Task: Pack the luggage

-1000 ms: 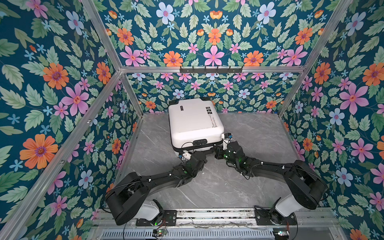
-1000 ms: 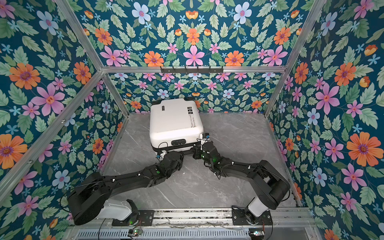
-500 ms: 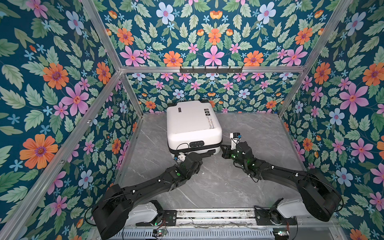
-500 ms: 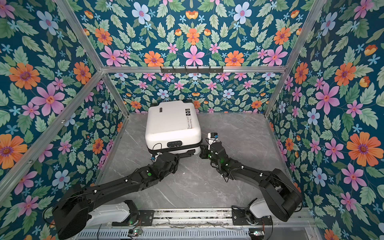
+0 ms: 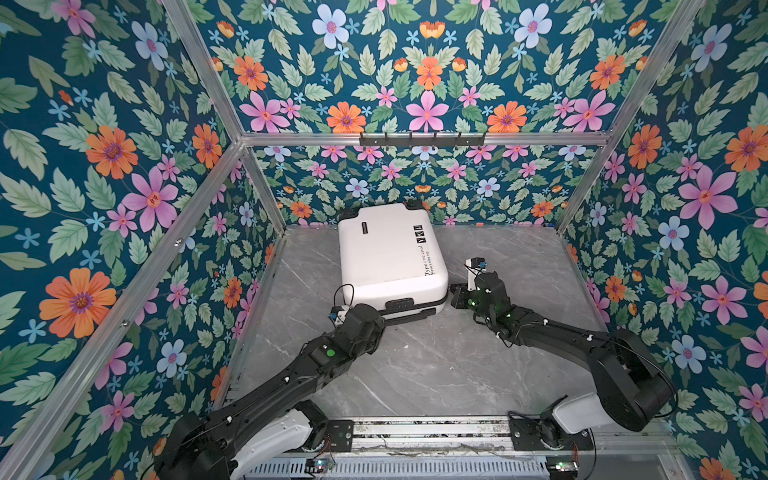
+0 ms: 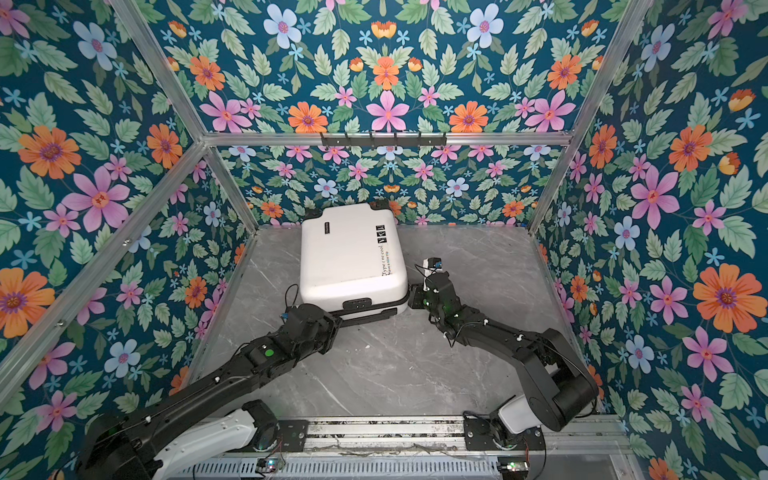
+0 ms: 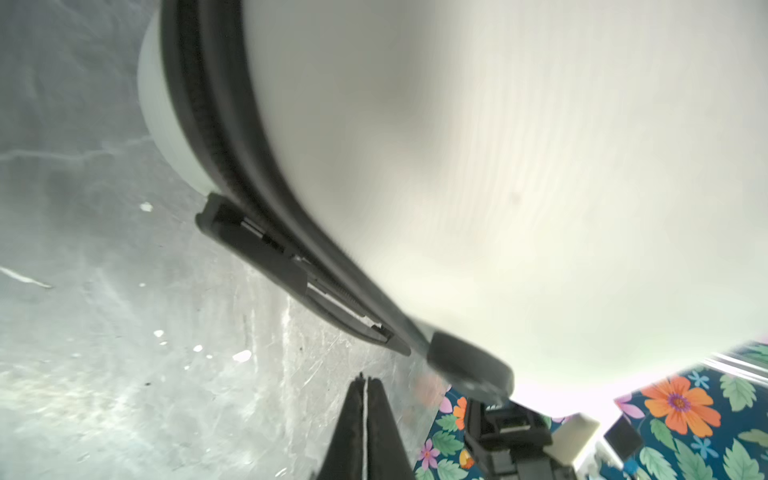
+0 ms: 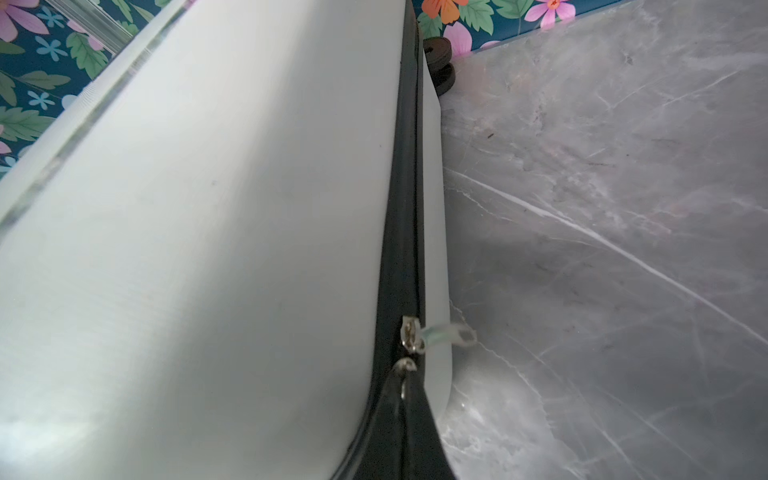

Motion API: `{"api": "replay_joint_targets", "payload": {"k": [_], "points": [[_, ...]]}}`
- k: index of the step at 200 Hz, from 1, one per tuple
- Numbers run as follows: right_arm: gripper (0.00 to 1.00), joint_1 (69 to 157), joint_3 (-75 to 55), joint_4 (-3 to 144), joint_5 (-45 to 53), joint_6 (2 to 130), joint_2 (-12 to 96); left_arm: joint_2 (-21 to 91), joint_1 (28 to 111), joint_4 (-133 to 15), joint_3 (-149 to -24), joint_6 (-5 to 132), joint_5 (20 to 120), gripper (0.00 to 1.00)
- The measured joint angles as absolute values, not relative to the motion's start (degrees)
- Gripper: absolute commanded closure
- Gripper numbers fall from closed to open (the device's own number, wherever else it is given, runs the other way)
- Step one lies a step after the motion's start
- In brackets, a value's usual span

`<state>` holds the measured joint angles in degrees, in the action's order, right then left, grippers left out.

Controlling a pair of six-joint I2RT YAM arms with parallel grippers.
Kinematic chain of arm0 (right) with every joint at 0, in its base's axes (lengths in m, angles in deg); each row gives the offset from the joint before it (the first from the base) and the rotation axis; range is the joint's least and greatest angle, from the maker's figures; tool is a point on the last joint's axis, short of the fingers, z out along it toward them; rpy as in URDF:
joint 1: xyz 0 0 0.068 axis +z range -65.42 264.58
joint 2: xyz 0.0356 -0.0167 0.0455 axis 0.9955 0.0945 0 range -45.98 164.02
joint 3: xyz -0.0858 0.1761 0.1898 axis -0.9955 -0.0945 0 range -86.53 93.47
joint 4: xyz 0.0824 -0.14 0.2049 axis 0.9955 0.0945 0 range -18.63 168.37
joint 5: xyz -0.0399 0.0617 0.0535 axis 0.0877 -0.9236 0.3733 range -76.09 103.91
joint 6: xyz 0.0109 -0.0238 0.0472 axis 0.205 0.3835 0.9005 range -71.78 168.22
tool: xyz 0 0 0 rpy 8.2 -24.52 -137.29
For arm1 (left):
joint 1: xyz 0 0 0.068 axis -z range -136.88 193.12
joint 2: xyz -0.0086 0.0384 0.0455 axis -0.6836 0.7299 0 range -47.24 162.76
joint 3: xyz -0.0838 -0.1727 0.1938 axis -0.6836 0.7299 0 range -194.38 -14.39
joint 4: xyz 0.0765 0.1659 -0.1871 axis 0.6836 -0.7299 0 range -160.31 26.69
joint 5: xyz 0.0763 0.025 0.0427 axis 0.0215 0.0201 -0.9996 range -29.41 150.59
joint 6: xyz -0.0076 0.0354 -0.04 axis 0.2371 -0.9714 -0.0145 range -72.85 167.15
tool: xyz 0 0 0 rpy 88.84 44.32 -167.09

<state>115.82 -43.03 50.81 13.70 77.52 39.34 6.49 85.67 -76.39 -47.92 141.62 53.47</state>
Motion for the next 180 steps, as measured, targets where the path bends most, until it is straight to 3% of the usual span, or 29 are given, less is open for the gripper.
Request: {"api": "replay_joint_targets", "payload": {"k": [44,52,59,71,84,99,135,169,171,175,180], "points": [[1.00,115.7,-42.9,49.0,8.3,75.7,40.4,3.8,82.8,-82.7,-49.0,137.9,56.0,1.00],[0.78,115.7,-43.3,48.9,6.8,75.2,40.3,4.1,82.4,-84.1,-50.8,136.7,56.1,1.00],[0.59,115.7,-43.9,48.9,5.4,75.1,40.1,4.6,81.8,-85.5,-52.9,135.5,56.0,0.88],[0.35,115.7,-45.7,48.9,3.6,75.1,38.6,5.6,80.8,-88.1,-57.0,132.5,55.8,0.60],[0.25,115.8,-49.0,49.3,3.6,75.1,35.0,6.9,79.8,-91.6,-62.3,129.5,55.0,0.35],[0.21,115.6,-52.3,51.1,5.1,75.0,29.3,9.1,78.7,-95.9,-69.3,125.0,53.2,0.20],[0.18,112.1,-53.2,60.8,11.6,73.9,16.2,13.9,76.7,-101.3,-82.2,111.0,45.5,0.17],[0.19,109.5,-49.4,70.6,23.0,73.6,7.2,13.1,76.6,-96.1,-83.3,95.4,36.6,0.14],[0.19,109.5,-49.5,70.7,23.6,73.4,6.7,12.9,76.6,-95.4,-83.0,94.6,35.9,0.13],[0.19,109.5,-49.8,70.6,24.3,72.3,5.6,12.4,76.6,-93.8,-82.4,93.0,34.7,0.02],[0.17,109.4,-50.3,70.6,25.2,70.9,4.4,11.8,76.6,-91.7,-81.3,91.3,33.2,0.00]]}}
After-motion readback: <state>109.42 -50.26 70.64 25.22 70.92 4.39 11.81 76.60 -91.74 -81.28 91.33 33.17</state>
